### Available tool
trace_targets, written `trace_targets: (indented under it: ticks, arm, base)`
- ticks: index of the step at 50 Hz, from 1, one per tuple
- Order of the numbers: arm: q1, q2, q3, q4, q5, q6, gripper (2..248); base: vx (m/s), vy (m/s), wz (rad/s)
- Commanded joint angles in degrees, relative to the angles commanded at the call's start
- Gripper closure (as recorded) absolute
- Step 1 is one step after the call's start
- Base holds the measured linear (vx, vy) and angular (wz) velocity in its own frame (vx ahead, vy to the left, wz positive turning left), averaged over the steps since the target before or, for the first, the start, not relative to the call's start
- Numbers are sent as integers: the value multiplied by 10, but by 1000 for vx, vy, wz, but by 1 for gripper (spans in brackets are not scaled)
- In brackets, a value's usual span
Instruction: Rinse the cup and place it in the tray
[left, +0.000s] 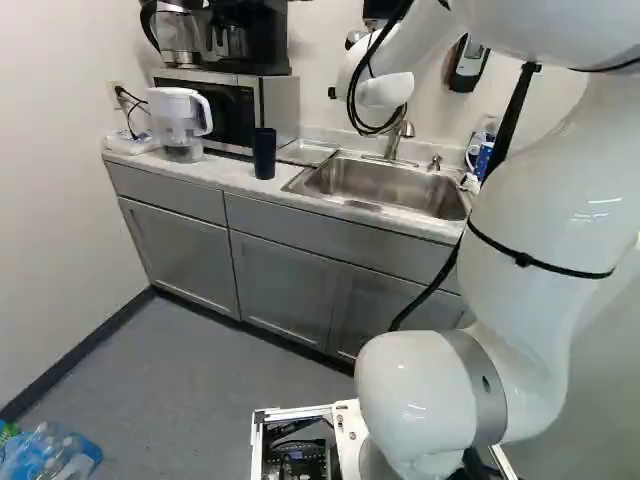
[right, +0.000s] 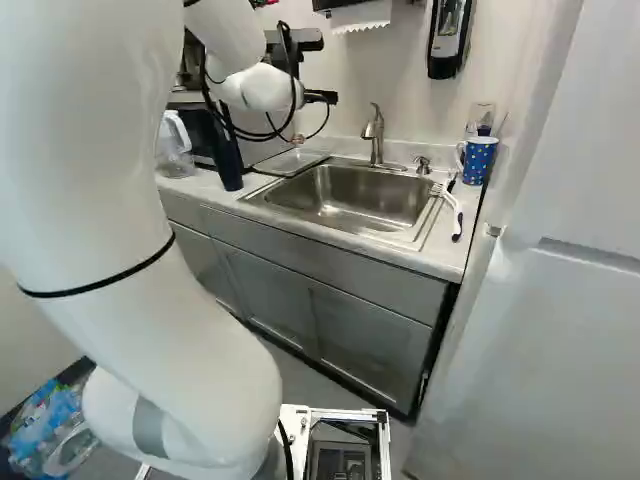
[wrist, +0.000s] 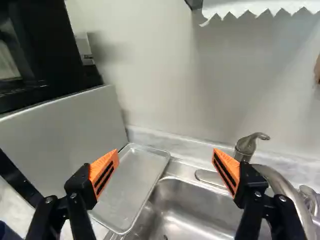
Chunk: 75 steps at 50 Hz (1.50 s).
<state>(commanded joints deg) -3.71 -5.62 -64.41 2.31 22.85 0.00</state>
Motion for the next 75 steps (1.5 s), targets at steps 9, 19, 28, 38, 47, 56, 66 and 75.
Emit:
trace_targets:
  ticks: [9,19,28,38,47,56,66,75]
  arm:
    - [-11,-21,-22,0,-11,0,3]
    - [-22,-45,-48,0,-26,0,3]
    - [-33,-64,-69,0,-40,0,3]
    - [-46,-85,-92,-3,-48,0,3]
    - [-57,-102,-111,-15,-59,0,3]
    - [-69,-119,-130,-21,-72,0,3]
    - [-82,-138,-153,-28,-87,0,3]
    - [-91,-157,-176,-31,-94,0,3]
  base:
    - [0,0,0]
    - [0,0,0]
    - [0,0,0]
    - [0,0,0]
    - [0,0,0]
    - [0,0,0]
    - [0,0,0]
    - [0,0,0]
